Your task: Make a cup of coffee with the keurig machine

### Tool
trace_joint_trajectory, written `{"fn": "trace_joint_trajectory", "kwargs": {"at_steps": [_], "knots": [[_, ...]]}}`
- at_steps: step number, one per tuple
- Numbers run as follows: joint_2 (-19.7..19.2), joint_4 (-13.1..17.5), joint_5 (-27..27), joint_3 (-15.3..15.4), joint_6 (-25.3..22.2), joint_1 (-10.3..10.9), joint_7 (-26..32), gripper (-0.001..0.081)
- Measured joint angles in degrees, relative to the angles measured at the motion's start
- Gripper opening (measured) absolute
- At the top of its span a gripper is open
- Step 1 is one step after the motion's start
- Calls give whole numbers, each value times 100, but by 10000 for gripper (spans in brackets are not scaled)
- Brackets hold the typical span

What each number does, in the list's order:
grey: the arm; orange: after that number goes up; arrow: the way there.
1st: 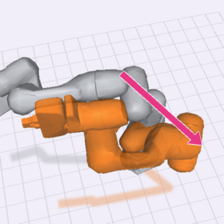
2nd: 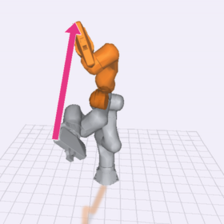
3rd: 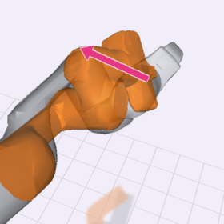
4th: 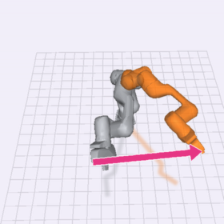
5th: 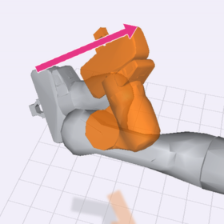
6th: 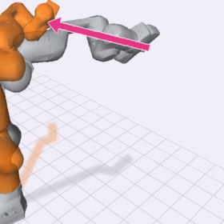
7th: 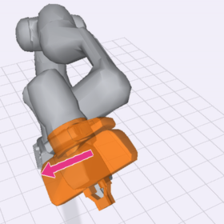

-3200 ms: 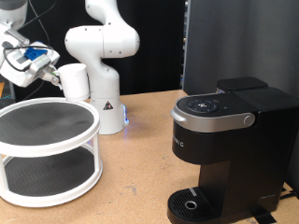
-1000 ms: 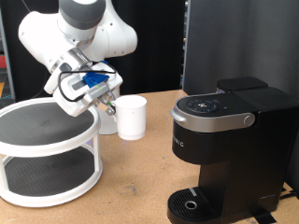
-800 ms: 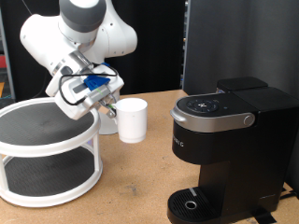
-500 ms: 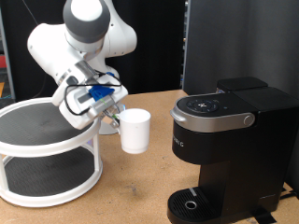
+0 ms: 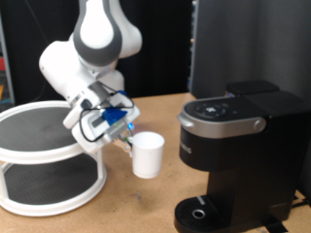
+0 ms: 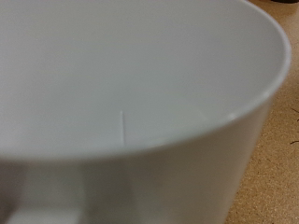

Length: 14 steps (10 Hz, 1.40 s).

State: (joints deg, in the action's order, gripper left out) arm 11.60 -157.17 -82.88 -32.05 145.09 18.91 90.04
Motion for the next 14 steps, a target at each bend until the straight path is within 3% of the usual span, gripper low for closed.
{"fn": "trace_joint_trajectory", "kwargs": {"at_steps": [9, 14], "knots": [[-1153, 421, -1190, 171, -99, 113, 881, 71], [-1555, 725, -1759, 501, -346, 144, 943, 71]]}}
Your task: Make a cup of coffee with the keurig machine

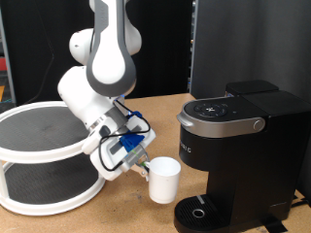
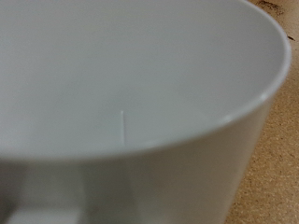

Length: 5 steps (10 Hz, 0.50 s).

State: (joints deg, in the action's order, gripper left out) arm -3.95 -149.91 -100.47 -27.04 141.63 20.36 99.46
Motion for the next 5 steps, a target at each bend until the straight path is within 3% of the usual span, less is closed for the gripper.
{"fn": "trace_joint_trajectory", "kwargs": {"at_steps": [5], "knots": [[-425, 271, -783, 465, 27, 153, 190, 71]]}}
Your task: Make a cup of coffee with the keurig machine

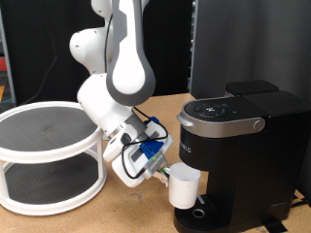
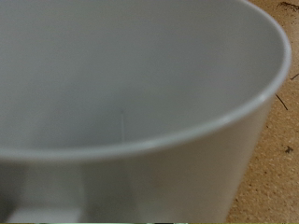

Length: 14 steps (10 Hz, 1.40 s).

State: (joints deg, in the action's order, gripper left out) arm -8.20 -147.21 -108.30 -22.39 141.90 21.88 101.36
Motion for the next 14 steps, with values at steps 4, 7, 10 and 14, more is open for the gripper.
{"fn": "trace_joint_trajectory", "kwargs": {"at_steps": [4, 7, 10, 14], "knots": [[-103, 57, -575, 259, 6, 97, 379, 71], [-118, 63, -892, 377, 68, 117, 594, 71], [-259, 120, -1020, 396, 113, 117, 677, 71], [-462, 233, -1255, 411, 110, 117, 864, 71]]}}
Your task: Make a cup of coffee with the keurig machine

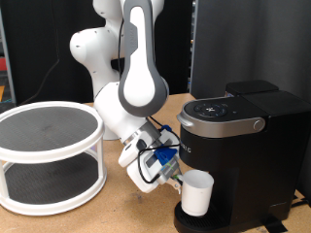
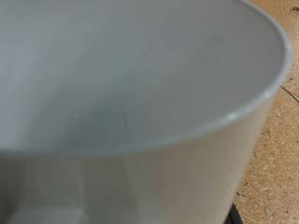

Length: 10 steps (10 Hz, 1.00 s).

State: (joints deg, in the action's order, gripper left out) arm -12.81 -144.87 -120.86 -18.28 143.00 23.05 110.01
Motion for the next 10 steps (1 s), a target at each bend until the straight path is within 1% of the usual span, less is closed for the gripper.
{"fn": "trace_joint_trajectory", "kwargs": {"at_steps": [4, 5, 6, 7, 8, 9, 10], "knots": [[-93, 42, -104, 15, -33, 0, 124, 71], [-93, 42, -104, 15, -34, 0, 124, 286], [-93, 41, -104, 15, -34, -1, 124, 438], [-87, 42, -258, 13, 76, -2, 156, 577], [-59, 29, -281, 11, 258, -4, 112, 577], [9, -17, -129, 1, 385, -16, -54, 711], [129, -112, 197, -26, 431, -49, -327, 711]]}}
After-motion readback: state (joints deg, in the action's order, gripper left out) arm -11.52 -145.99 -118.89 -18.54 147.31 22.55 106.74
